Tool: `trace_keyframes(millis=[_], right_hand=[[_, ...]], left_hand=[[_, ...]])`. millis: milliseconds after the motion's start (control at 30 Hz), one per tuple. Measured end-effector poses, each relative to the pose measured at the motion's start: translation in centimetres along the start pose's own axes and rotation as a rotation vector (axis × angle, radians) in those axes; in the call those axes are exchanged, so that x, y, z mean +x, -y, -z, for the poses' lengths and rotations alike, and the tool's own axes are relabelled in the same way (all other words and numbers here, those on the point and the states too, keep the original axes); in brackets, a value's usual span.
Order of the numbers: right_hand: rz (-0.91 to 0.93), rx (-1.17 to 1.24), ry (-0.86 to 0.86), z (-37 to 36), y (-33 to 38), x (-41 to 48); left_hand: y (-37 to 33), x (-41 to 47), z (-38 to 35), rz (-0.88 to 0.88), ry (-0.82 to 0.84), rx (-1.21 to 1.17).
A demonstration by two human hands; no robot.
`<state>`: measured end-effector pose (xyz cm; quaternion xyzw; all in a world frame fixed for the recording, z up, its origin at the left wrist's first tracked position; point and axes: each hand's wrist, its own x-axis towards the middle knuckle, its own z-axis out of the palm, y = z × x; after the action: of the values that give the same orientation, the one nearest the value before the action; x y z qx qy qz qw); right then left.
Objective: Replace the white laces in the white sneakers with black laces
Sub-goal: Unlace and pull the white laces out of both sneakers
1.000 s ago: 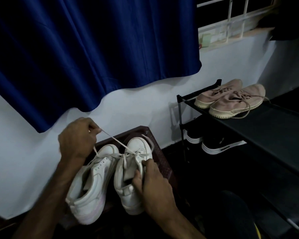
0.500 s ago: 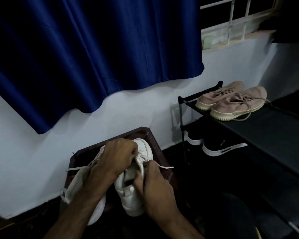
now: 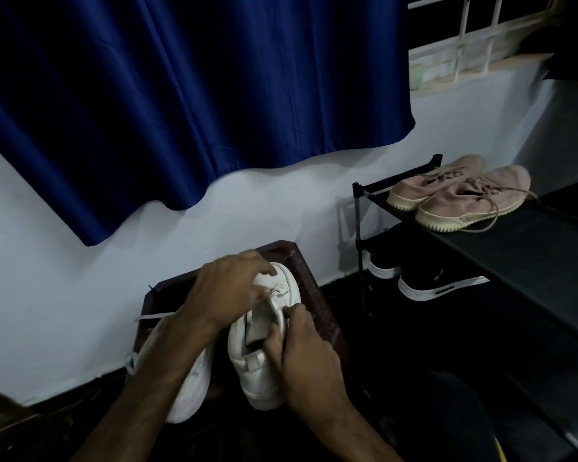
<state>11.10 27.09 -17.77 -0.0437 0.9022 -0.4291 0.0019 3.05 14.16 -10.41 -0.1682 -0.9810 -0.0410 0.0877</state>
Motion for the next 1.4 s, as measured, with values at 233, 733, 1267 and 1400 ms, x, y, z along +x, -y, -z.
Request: trace_keyframes(millis=[233, 733, 1267, 1400], right_hand=[[0.016, 0.000, -0.001, 0.3, -0.1, -0.1], [0.025, 0.032, -0.037, -0.1, -0.4, 0.0], [0.331, -0.199, -0.144, 2.3, 1.4, 4.4], [0.219, -0.450, 0.112, 0.5, 2.7, 7.8]], left_hand=[[-1.0, 0.5, -1.5, 0.053, 0.046, 0.194], [6.9, -2.3, 2.4, 0.677, -0.048, -0.009], [-1.8, -6.7, -4.8, 0.660, -0.383, -0.505], [-1.8, -6.8, -5.2, 0.670, -0.419, -0.565]])
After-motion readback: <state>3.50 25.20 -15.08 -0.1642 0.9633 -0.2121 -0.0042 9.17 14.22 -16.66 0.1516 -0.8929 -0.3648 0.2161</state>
